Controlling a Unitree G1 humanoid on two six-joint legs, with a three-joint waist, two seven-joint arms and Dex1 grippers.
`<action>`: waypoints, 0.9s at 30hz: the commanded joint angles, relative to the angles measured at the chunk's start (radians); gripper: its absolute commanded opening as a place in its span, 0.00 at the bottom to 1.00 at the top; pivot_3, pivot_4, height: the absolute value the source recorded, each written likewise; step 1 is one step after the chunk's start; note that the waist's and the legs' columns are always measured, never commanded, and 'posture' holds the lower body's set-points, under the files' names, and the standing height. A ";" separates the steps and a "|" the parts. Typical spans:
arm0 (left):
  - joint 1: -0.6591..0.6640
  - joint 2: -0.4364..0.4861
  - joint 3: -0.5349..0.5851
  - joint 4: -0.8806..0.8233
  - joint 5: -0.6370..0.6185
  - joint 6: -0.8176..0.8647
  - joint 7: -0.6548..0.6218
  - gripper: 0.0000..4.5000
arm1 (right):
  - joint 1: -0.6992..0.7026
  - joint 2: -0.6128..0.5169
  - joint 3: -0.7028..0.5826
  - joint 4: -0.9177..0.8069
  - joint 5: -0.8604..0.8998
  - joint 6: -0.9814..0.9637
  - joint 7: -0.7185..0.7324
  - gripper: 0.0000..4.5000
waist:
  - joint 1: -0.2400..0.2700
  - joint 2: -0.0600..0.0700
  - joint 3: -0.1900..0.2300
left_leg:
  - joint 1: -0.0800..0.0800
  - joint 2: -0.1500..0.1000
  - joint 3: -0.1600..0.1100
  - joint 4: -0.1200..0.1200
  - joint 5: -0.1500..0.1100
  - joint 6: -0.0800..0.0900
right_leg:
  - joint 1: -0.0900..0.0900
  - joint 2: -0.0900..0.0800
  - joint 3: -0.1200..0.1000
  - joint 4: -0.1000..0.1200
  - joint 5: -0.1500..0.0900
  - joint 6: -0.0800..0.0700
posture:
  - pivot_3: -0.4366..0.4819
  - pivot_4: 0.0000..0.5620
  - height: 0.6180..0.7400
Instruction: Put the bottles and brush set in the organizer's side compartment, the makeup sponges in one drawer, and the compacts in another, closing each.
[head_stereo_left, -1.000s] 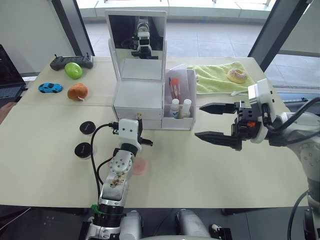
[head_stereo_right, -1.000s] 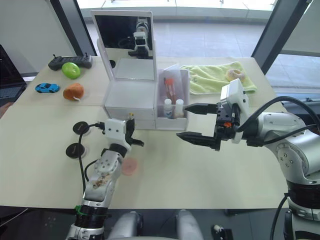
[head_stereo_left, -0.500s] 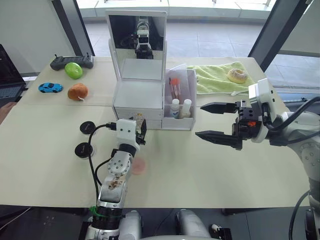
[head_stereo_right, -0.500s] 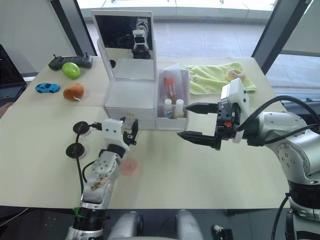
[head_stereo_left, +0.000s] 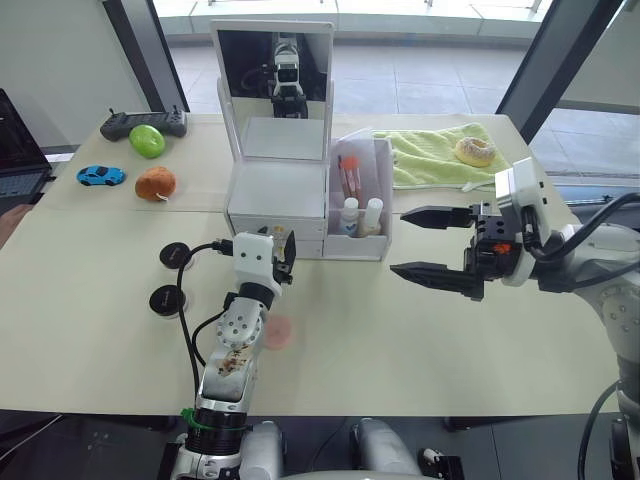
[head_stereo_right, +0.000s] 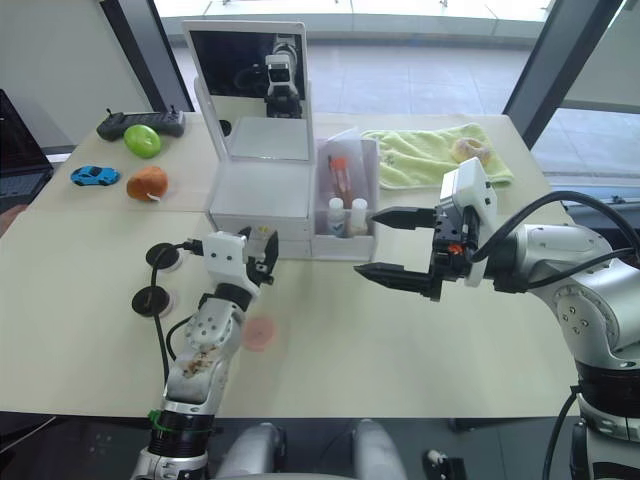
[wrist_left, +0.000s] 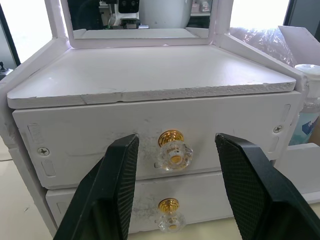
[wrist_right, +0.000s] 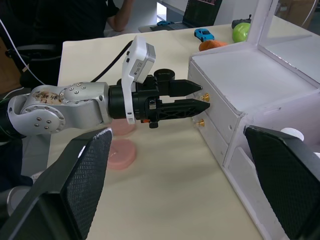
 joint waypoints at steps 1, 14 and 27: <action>-0.016 -0.003 0.003 -0.002 -0.003 0.002 0.001 0.50 | -0.015 -0.008 -0.034 -0.029 0.026 0.005 -0.006 1.00 | 0.000 0.000 0.000 | 0.000 0.000 0.000 0.000 0.000 0.000 | 0.000 0.000 0.000 0.000 0.000 0.000 | 0.48 0.27 1.00; -0.026 -0.007 0.011 -0.002 -0.017 -0.004 -0.003 0.13 | -0.018 -0.005 -0.035 -0.023 0.031 -0.003 -0.024 1.00 | 0.000 0.000 0.000 | 0.000 0.000 0.000 0.000 0.000 0.000 | 0.000 0.000 0.000 0.000 0.000 0.000 | 0.48 0.27 1.00; 0.042 0.034 -0.037 -0.071 -0.048 0.004 -0.109 0.13 | -0.023 -0.001 -0.029 -0.017 0.026 -0.006 -0.028 1.00 | 0.000 0.000 0.000 | 0.000 0.000 0.000 0.000 0.000 0.000 | 0.000 0.000 0.000 0.000 0.000 0.000 | 0.48 0.27 1.00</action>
